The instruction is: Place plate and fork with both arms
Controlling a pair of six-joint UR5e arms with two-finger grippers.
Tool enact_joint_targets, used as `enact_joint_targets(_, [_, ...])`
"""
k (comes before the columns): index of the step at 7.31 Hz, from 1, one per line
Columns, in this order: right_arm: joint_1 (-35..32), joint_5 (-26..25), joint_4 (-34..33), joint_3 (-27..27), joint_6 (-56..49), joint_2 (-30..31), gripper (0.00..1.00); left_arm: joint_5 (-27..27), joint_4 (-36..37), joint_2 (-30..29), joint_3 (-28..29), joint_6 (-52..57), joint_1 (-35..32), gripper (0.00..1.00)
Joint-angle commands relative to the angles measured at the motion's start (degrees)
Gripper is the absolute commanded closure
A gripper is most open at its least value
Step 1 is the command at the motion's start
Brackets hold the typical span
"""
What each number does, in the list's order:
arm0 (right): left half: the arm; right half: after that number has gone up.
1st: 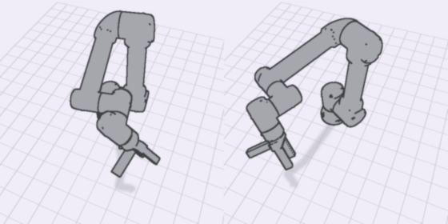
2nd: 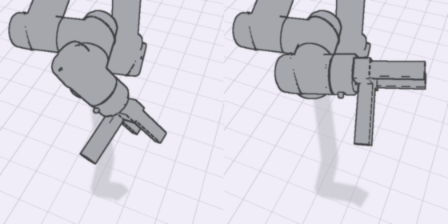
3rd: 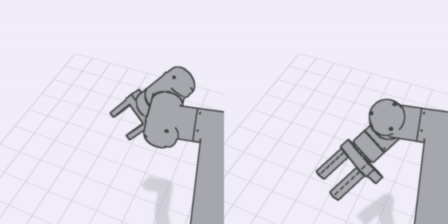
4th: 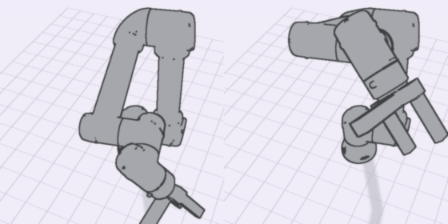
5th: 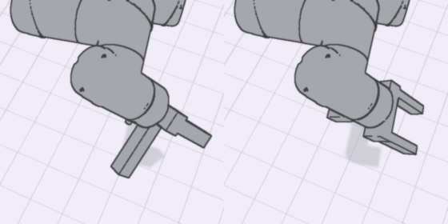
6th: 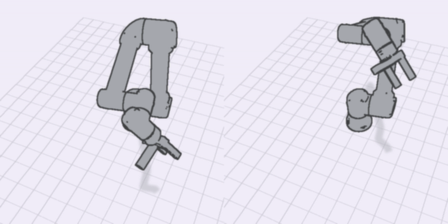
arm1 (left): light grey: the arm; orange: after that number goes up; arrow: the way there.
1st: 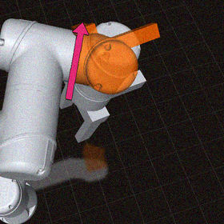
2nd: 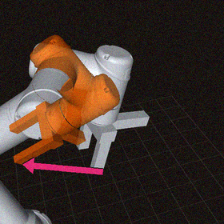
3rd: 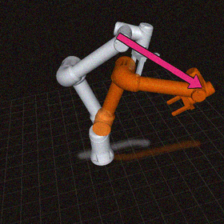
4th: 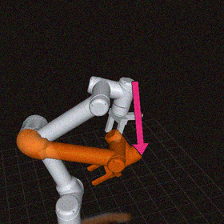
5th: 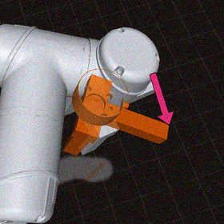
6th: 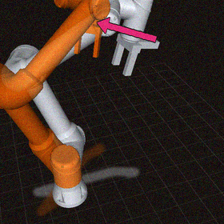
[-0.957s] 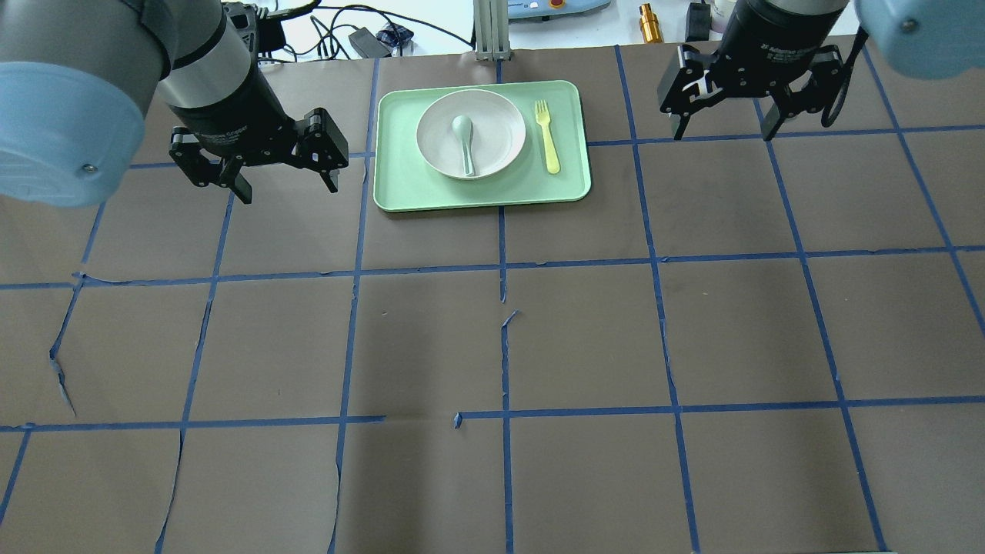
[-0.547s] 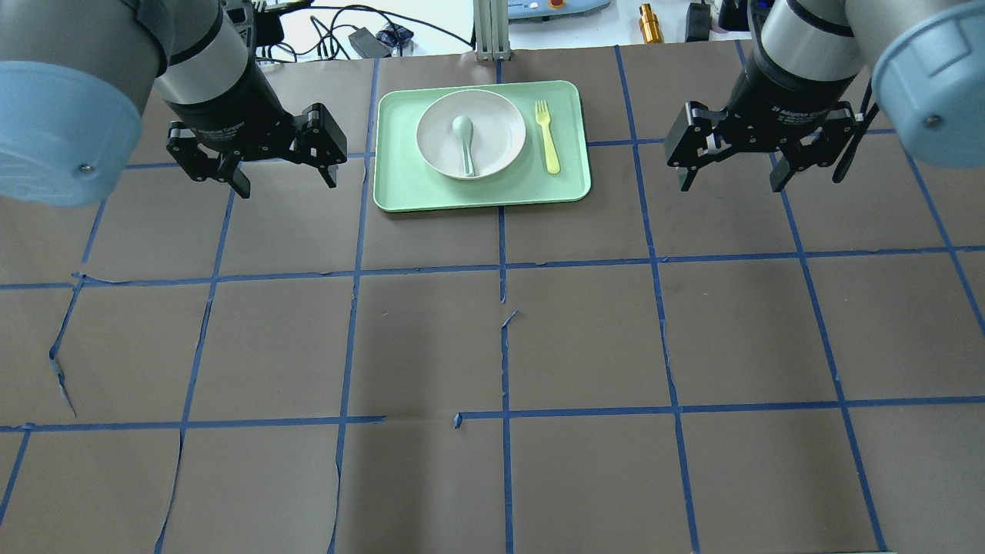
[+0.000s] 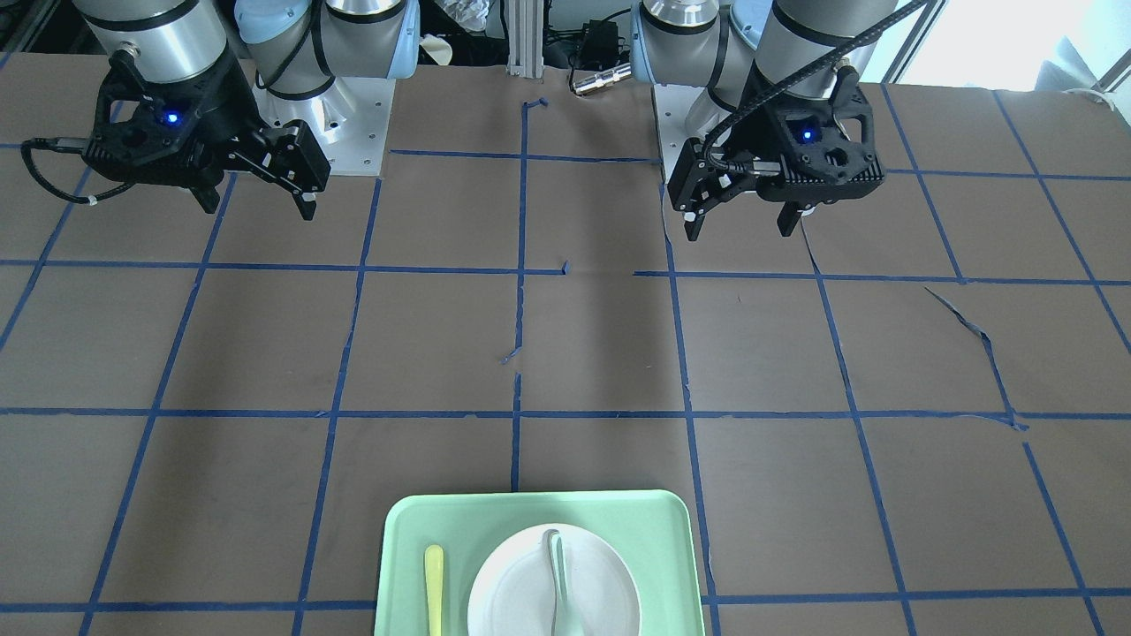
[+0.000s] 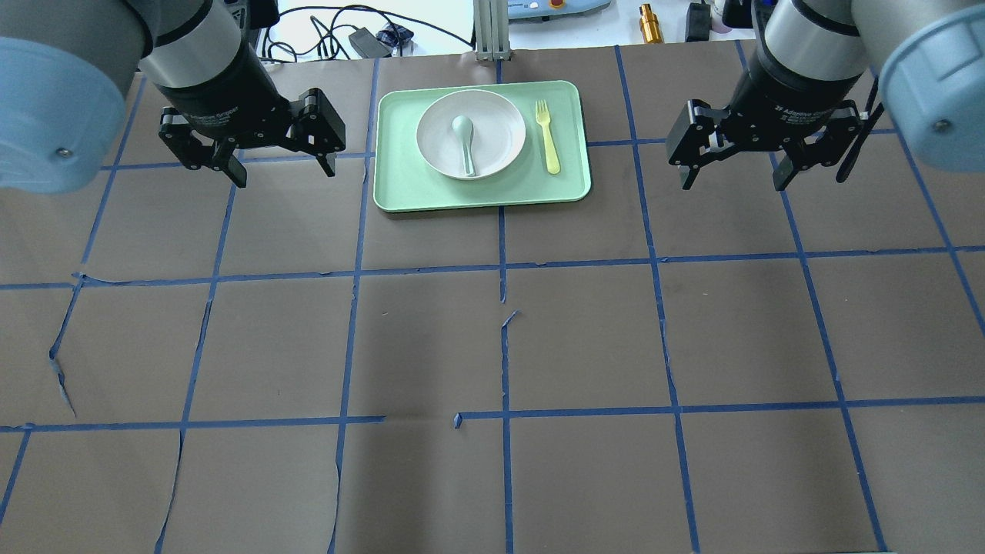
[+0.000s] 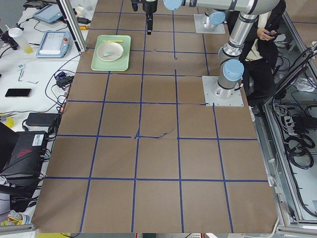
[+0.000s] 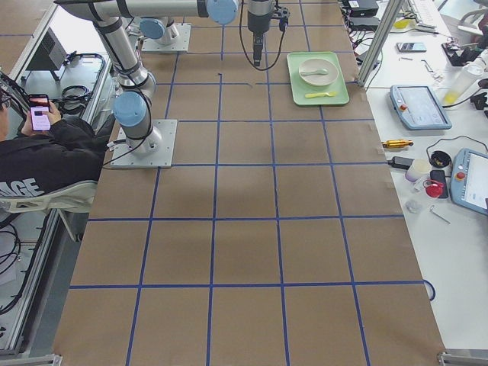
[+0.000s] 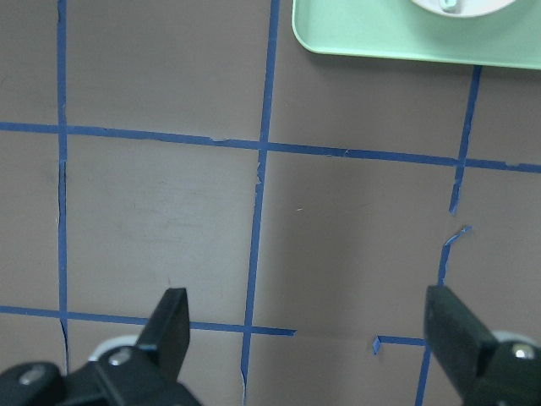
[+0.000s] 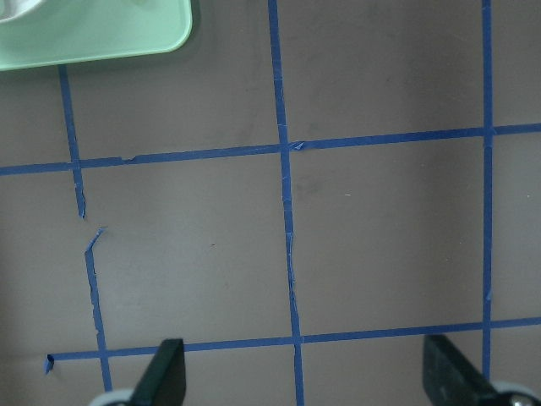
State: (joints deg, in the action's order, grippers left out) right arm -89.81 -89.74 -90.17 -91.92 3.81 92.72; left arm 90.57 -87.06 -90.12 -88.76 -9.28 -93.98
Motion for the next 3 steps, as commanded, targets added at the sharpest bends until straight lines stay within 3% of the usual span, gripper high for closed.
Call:
enact_joint_targets(1, [0.0,0.0,-0.1,0.2,0.1,0.0,0.0,0.2,-0.2,0.0,-0.1,0.2,-0.1,0.0])
enact_joint_targets(3, [0.0,0.0,-0.2,0.2,0.1,0.0,0.0,0.2,-0.2,0.0,-0.4,-0.1,-0.1,0.0])
